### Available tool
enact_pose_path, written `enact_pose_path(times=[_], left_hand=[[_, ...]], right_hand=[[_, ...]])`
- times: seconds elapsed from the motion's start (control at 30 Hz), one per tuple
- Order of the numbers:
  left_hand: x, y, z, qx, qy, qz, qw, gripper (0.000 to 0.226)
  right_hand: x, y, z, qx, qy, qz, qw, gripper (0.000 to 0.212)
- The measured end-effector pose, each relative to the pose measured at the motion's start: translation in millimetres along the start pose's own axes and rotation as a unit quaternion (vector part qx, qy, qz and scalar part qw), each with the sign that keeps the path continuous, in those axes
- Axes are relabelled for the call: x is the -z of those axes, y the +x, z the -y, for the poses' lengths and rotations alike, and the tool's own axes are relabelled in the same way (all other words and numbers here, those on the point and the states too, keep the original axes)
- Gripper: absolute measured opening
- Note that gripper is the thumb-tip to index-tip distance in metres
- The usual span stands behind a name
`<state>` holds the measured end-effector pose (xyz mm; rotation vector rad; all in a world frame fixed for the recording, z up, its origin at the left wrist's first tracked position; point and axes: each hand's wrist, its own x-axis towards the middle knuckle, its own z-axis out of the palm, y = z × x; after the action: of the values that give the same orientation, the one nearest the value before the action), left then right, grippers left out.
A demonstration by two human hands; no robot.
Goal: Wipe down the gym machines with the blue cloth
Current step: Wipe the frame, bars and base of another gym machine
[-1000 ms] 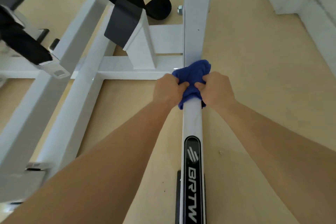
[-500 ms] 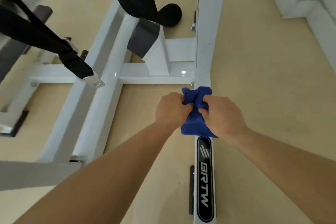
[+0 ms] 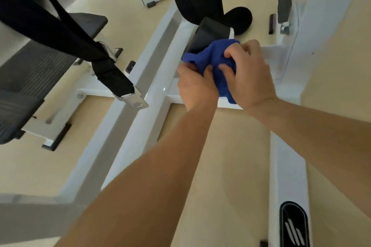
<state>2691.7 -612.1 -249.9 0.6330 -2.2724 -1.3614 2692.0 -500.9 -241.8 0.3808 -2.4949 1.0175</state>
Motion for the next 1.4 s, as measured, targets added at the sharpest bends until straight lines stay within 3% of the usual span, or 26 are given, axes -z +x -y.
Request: enact_pose_path(times=[0.13,0.27,0.47,0.57,0.73,0.8,0.93,1.07,1.17,1.27,1.37,1.4], left_hand=[[-10,10,16,-0.039,-0.002,-0.003,0.999,0.028],[-10,15,27,-0.036,0.026,0.005,0.999,0.029],[-29,16,58,0.075,0.064,0.071,0.993,0.007],[-27,16,64,0.082,0.045,0.066,0.993,0.009],[-10,23,47,0.027,-0.011,0.013,1.000,0.018],[-10,26,45,0.024,-0.020,0.014,0.999,0.022],[-21,27,51,0.063,-0.039,0.034,0.997,0.025],[-25,27,64,0.106,0.012,0.070,0.992,0.027],[-32,17,67,0.158,0.084,0.145,0.973,0.025],[-32,5,69,0.199,0.031,0.176,0.964,0.014],[-15,-1,68,0.137,0.034,0.188,0.972,0.014],[-7,-4,66,0.098,0.042,0.183,0.977,0.013]], right_hand=[[-12,0,-7,-0.015,0.064,-0.052,0.996,0.029],[-15,13,-9,-0.067,0.026,-0.073,0.995,0.025],[-34,-7,-37,-0.199,-0.033,0.106,0.974,0.017],[-42,-9,-37,-0.244,0.009,0.130,0.961,0.015],[-29,-1,-16,-0.157,0.074,-0.050,0.984,0.020],[-22,6,-12,-0.122,0.080,-0.082,0.986,0.023],[-28,6,-17,-0.121,0.051,-0.049,0.990,0.019],[-37,-4,-20,-0.178,0.013,0.009,0.984,0.020],[-47,-13,-21,-0.251,-0.009,0.056,0.966,0.015],[-47,-15,-17,-0.298,0.005,0.053,0.953,0.026],[-36,-23,-22,-0.263,0.014,0.052,0.963,0.008],[-28,-31,-22,-0.245,0.027,0.042,0.968,0.014]])
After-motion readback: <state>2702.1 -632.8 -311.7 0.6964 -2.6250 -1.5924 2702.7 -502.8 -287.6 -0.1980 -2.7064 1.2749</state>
